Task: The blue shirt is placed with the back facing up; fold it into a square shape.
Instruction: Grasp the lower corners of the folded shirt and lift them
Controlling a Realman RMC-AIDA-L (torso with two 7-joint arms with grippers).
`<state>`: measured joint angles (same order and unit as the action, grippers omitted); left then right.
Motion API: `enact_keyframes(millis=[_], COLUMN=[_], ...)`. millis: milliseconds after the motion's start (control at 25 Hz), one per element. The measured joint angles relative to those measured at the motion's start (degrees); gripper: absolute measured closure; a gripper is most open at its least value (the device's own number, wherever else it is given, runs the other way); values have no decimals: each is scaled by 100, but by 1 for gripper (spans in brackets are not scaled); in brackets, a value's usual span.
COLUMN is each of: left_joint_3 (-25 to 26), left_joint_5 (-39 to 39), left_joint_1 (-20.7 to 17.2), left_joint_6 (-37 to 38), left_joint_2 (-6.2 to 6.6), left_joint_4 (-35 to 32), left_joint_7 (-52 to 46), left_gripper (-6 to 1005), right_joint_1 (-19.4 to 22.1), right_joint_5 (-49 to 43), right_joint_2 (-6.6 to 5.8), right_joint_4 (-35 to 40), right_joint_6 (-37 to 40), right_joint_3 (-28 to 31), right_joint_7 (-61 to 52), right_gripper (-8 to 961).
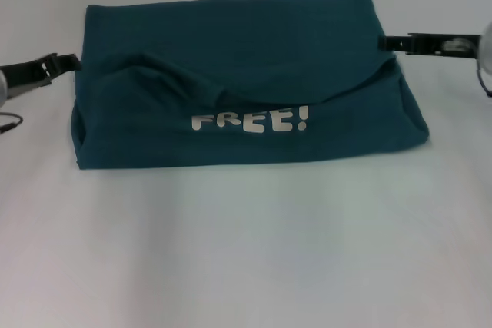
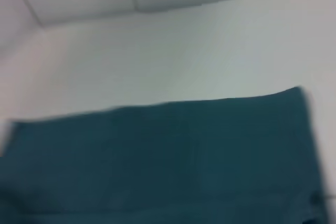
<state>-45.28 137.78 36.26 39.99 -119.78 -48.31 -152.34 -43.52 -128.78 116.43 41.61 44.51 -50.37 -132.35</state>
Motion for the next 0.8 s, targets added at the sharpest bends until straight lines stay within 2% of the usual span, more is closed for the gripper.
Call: enact_keyframes(millis=[160,240,320,480,640,800], left_joint_3=[37,122,449,1118,1218,1149], left_joint_5=[-936,-1405,-1885,-2099,-2073,-2060], left_joint_1=[-364,-509,-615,-639,-651,-623], left_joint_6=[677,1016,1580,2376,2326,1717], left_joint_2=[119,189,252,352,371,242], left_joint_4=[-63,19,184,546,961,1294], left_joint_7=[395,703,1248,2131,2899,3537], left_gripper=[369,350,354,358,358,357], right_joint_1=[725,980,1174,1424,1535,1538], right_joint_5=[1629,2167,2470,2553,2557,2579], right_joint_2=[-164,-256,-323,-374,-376,-368], right_joint_4=[135,13,-123,-224,-230,-292], right_joint_6=[1166,1731,2276,3003,3174,3167], right_joint_3=[187,407,680,1057,1137,1188], right_joint_7=[362,517,632,700,740,814], right_gripper=[94,95,96,98,99,99])
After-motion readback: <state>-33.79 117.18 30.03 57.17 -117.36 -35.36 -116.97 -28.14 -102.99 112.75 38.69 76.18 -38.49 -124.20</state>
